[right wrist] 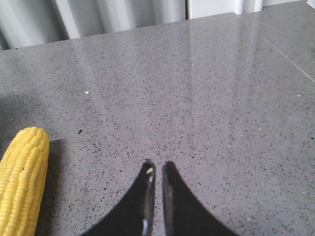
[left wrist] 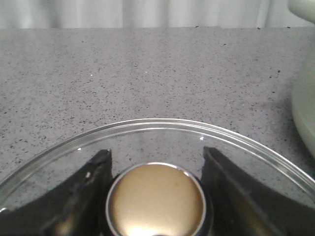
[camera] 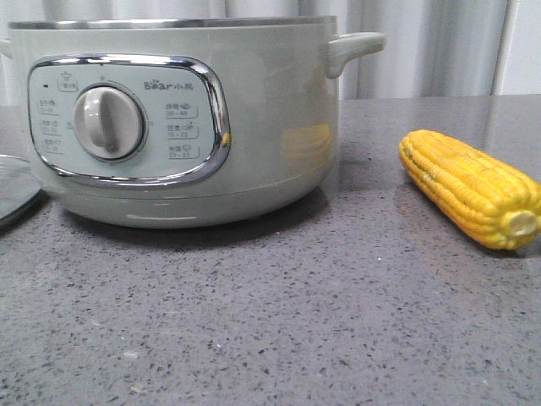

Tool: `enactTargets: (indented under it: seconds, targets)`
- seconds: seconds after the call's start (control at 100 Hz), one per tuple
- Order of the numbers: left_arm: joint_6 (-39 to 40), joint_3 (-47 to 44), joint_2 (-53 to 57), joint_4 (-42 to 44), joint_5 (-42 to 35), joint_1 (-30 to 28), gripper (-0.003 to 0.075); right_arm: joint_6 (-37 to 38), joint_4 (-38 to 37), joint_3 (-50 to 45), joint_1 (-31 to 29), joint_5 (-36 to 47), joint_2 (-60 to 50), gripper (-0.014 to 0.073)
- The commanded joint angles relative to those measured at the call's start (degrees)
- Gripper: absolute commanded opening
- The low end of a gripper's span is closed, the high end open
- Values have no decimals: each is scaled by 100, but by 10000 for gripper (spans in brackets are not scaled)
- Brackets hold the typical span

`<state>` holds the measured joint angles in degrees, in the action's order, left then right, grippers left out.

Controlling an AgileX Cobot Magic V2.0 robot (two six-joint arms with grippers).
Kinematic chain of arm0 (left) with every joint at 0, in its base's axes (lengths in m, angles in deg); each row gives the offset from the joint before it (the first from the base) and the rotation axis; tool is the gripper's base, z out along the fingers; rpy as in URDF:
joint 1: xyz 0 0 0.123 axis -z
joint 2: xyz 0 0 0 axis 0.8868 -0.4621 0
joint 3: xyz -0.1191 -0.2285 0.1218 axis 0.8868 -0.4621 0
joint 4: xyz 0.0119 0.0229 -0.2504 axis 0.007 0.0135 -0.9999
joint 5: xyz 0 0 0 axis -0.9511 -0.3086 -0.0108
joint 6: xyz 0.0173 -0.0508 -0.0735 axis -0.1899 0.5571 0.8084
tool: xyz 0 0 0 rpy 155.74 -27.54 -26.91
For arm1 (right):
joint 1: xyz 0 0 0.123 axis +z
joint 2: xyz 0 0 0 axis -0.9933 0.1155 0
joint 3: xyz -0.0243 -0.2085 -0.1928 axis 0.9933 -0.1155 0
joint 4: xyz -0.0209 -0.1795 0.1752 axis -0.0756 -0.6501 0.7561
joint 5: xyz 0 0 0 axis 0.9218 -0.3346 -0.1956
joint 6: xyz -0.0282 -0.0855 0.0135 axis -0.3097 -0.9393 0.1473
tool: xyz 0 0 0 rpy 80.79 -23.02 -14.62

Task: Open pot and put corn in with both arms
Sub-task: 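Lift the glass lid off and set it on the table beside the pot, then grasp the yellow corn cob with the right gripper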

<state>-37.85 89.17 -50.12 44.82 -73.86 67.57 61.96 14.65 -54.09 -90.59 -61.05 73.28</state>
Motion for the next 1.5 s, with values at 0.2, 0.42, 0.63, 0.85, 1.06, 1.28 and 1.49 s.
enactTargets:
  seconds: [0.2, 0.42, 0.63, 0.85, 1.06, 1.28, 1.49]
  targets:
    - [48, 176, 266, 69, -492, 31, 436, -21, -18, 166, 176, 73, 96, -36]
    - [48, 254, 985, -22, -219, 31, 443, -52, -18, 518, 601, -628, 277, 143]
    - [48, 279, 1893, -22, -55, 31, 442, -111, 159, 1471, 1230, -1463, 1168, 247]
    - [48, 696, 2723, -22, 1037, 31, 442, -111, 274, 2434, 1953, -1715, 2565, 253]
    - [48, 929, 3131, -11, 1088, 31, 442, -111, 274, 3254, 2328, -2037, 4029, 407]
    - [48, 939, 3175, -11, 1167, 31, 442, -111, 366, 3870, 2351, -2564, 5156, 412]
    - [48, 939, 3175, -11, 1181, 31, 442, -111, 558, 4023, 2351, -2733, 5701, 412]
